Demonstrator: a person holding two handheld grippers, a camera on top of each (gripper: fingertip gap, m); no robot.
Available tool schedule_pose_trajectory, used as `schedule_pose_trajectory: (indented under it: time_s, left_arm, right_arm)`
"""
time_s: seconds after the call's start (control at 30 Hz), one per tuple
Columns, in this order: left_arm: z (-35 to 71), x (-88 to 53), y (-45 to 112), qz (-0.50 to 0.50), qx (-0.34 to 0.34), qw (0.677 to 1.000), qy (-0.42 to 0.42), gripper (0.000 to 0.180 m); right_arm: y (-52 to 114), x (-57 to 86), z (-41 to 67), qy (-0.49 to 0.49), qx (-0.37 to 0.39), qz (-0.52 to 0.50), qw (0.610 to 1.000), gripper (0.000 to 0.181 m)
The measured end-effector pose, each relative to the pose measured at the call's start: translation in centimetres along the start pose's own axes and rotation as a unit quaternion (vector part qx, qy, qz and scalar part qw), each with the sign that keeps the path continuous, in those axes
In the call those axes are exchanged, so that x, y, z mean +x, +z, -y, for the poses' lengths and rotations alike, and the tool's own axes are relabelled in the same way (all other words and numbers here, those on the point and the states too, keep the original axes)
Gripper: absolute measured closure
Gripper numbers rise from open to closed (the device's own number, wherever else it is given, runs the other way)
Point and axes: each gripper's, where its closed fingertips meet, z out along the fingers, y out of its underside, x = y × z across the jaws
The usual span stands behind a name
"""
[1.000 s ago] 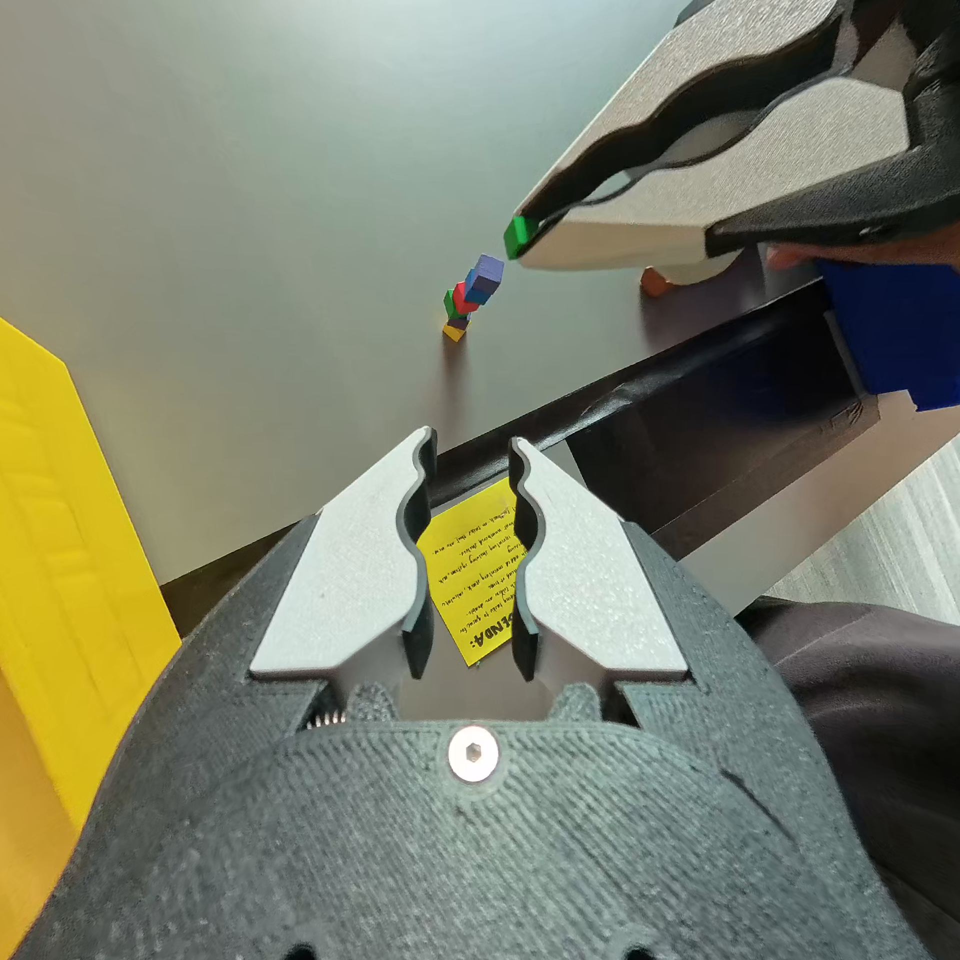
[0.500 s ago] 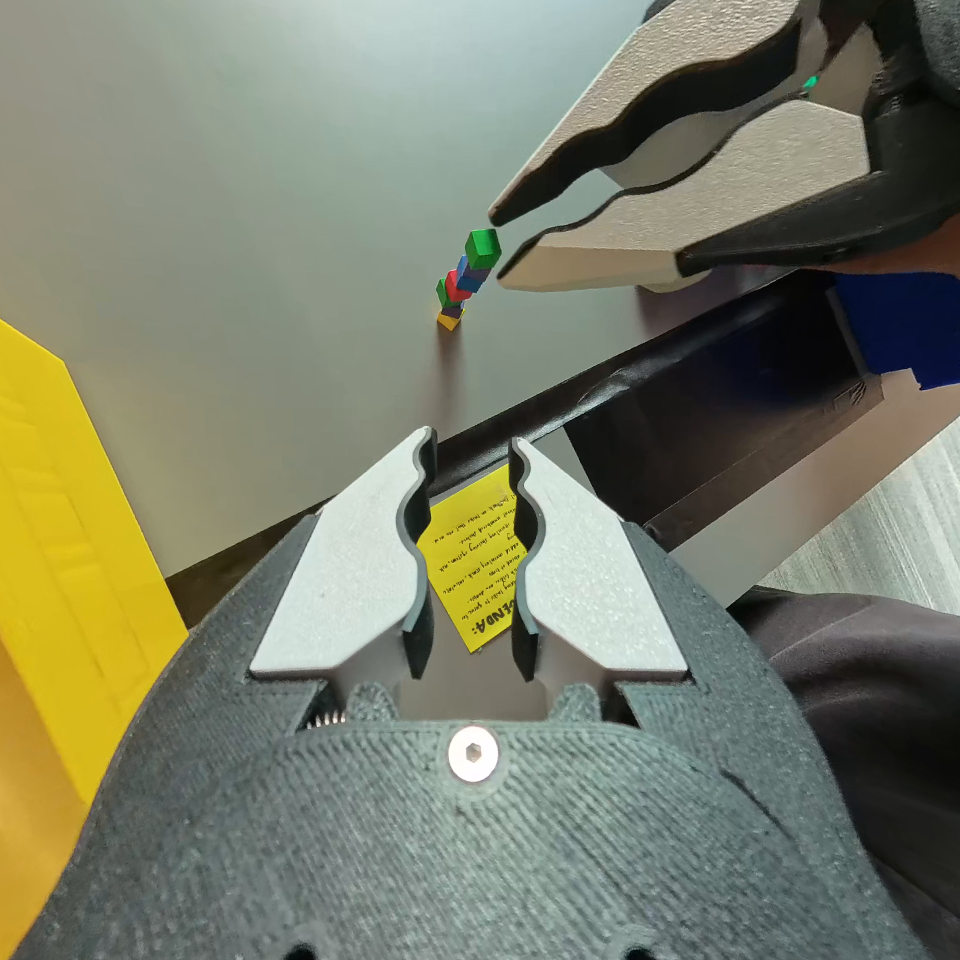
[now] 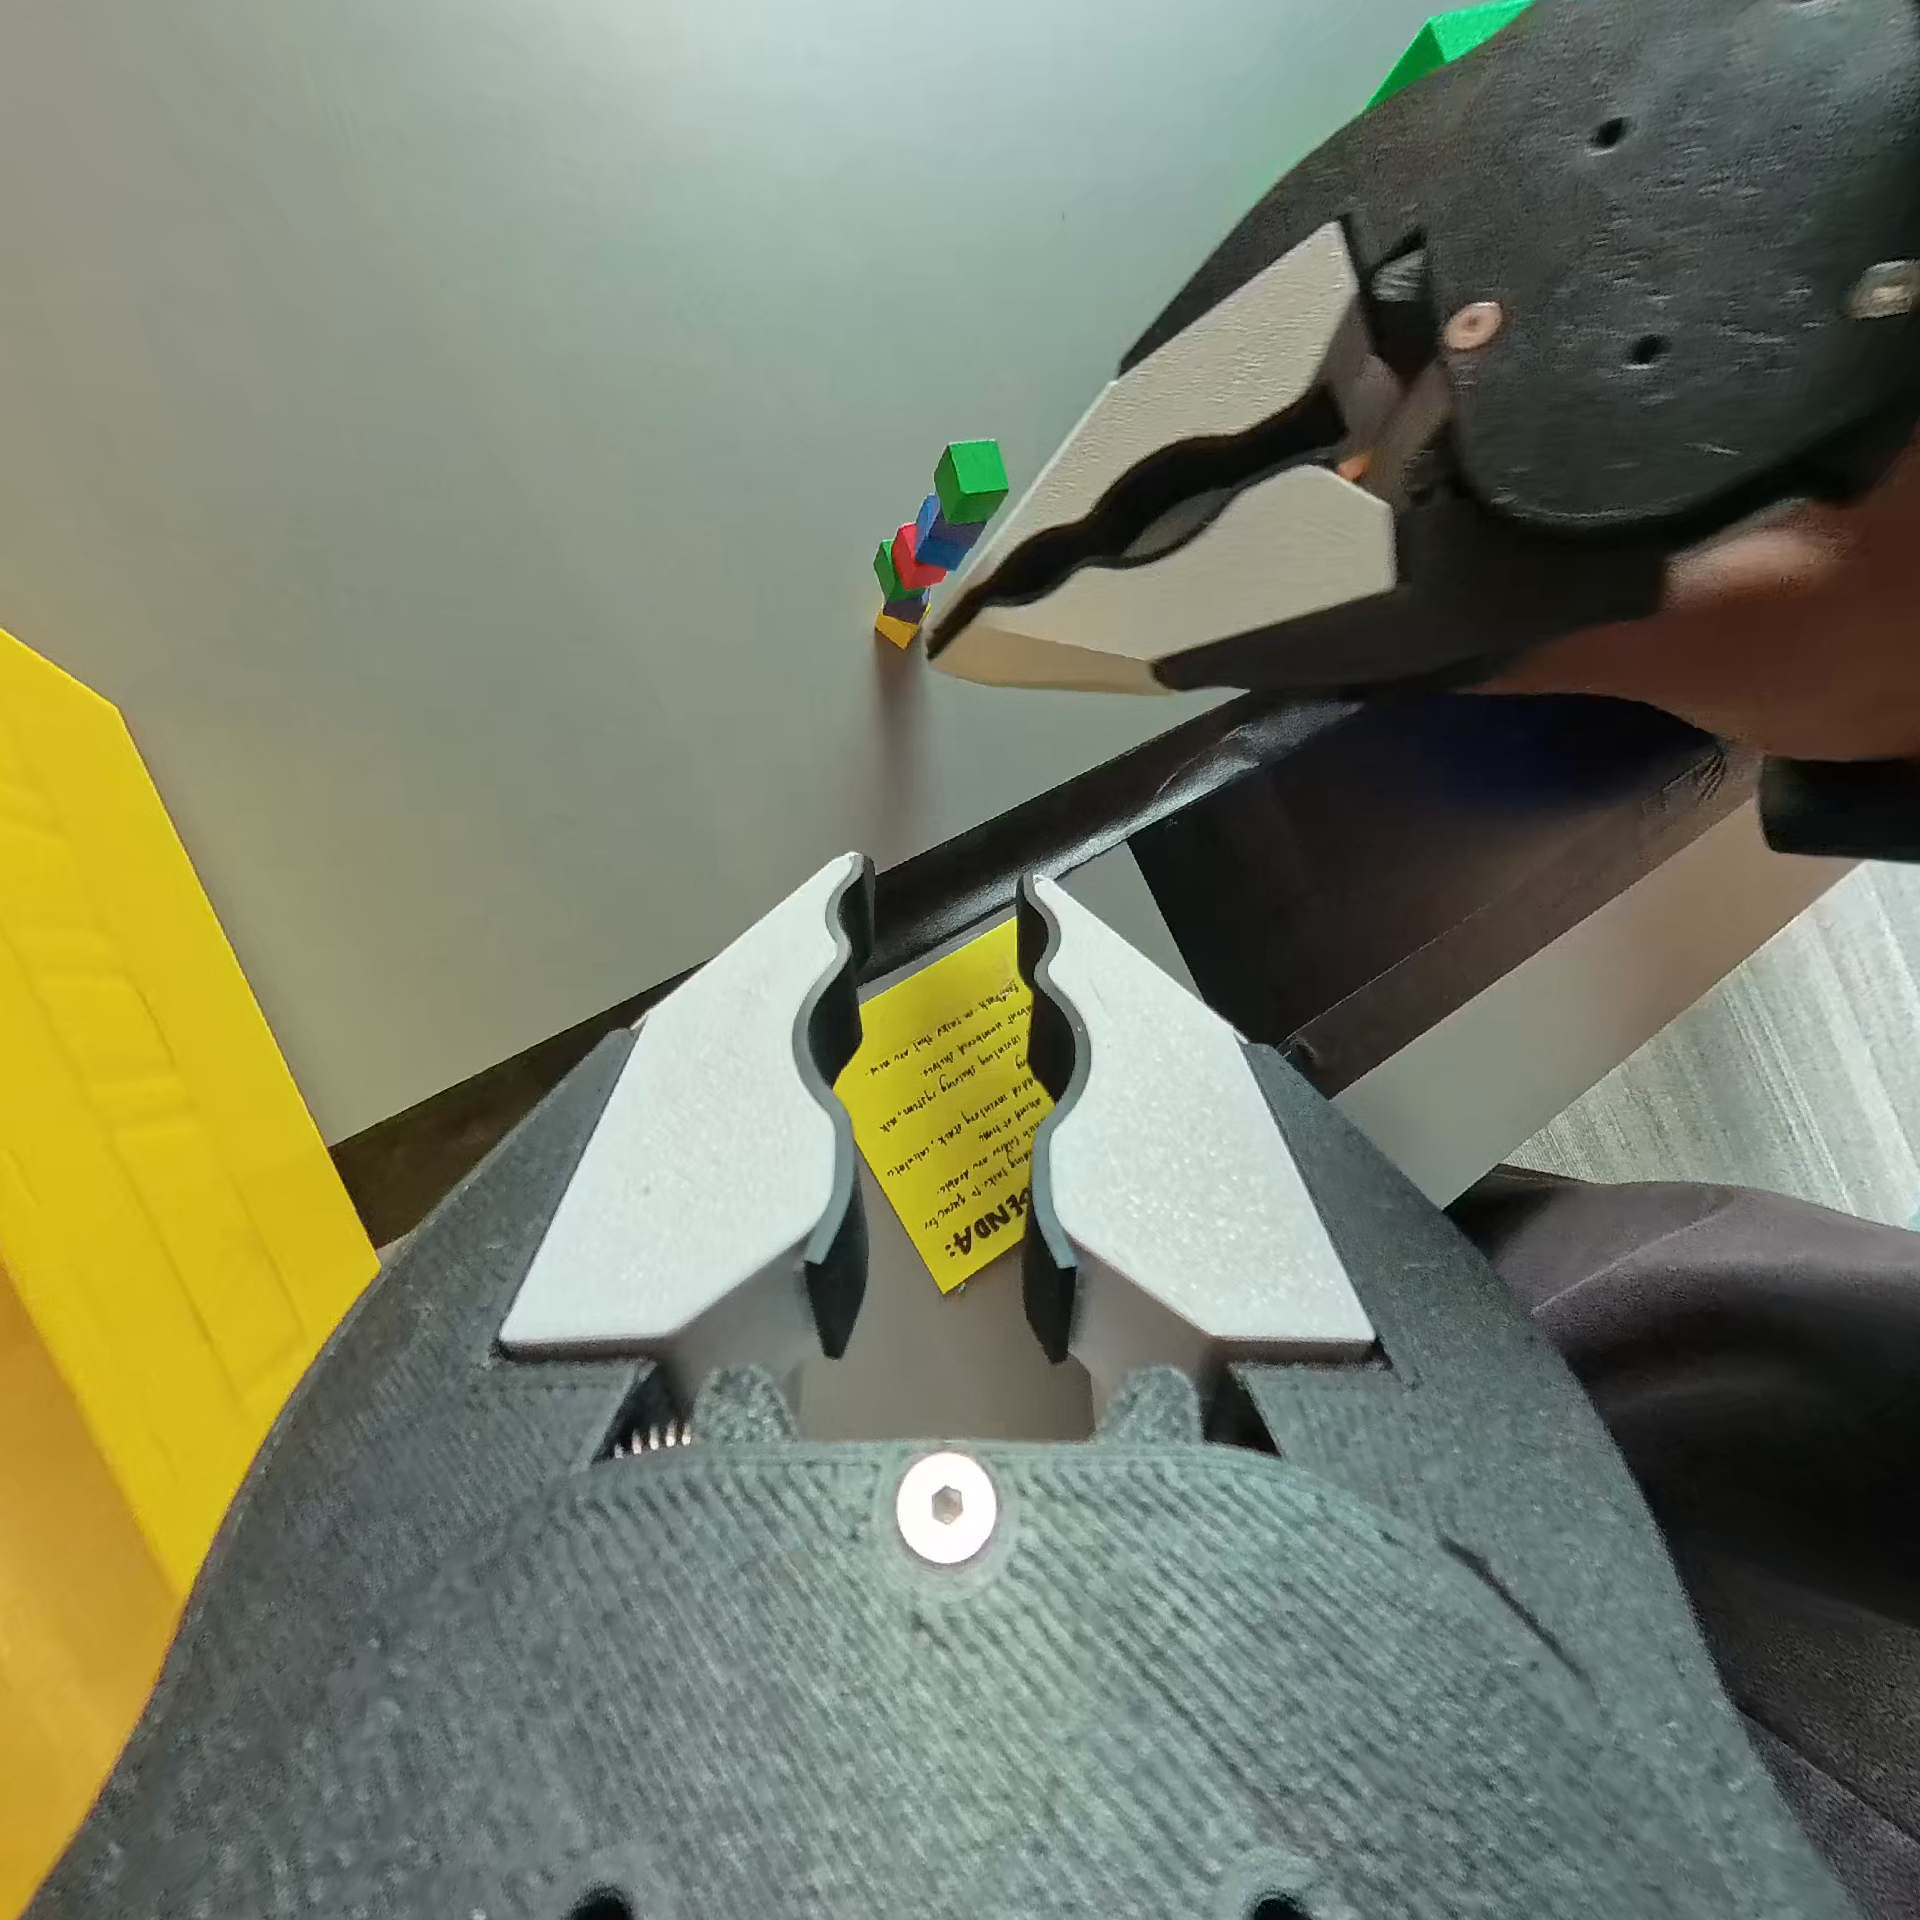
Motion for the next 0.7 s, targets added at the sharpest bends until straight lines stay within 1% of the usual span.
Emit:
schedule_pose_trajectory:
  time_s: [0.07, 0.1, 0.2, 0.3, 0.4, 0.5, 0.63, 0.7]
  left_arm:
    - [0.1, 0.0, -0.3, 0.001, 0.002, 1.000, 0.002, 0.156]
    - [0.1, -0.1, -0.5, 0.001, 0.003, 1.000, 0.004, 0.156]
    - [0.1, -0.2, -1.1, 0.003, 0.005, 1.000, 0.007, 0.155]
    - [0.1, -0.3, -1.9, -0.001, 0.010, 1.000, 0.004, 0.155]
    - [0.2, -0.2, -2.8, -0.012, 0.015, 1.000, -0.001, 0.155]
    - [0.4, -0.2, -4.0, -0.020, 0.019, 1.000, 0.004, 0.155]
    - [0.3, -0.3, -5.8, -0.019, 0.016, 0.999, 0.031, 0.156]
    - [0.3, -0.6, -7.1, -0.005, 0.007, 0.999, 0.049, 0.156]
  right_arm:
    - [0.6, 1.7, -0.5, 0.009, -0.011, -0.025, 1.000, 0.181]
    - [0.5, 2.6, -0.3, 0.025, -0.004, -0.039, 0.999, 0.181]
    - [-1.5, 4.0, 0.8, 0.118, 0.041, -0.042, 0.991, 0.181]
    - [-4.6, 4.1, -0.8, 0.175, 0.038, -0.062, 0.982, 0.181]
    - [-8.2, 2.5, -3.1, 0.199, 0.031, -0.083, 0.976, 0.181]
    - [-12.4, -0.1, -4.2, 0.212, 0.042, -0.104, 0.971, 0.181]
    - [-16.9, -3.1, -5.0, 0.231, 0.061, -0.152, 0.959, 0.180]
    - [-19.4, -4.1, -4.6, 0.223, 0.069, -0.181, 0.955, 0.180]
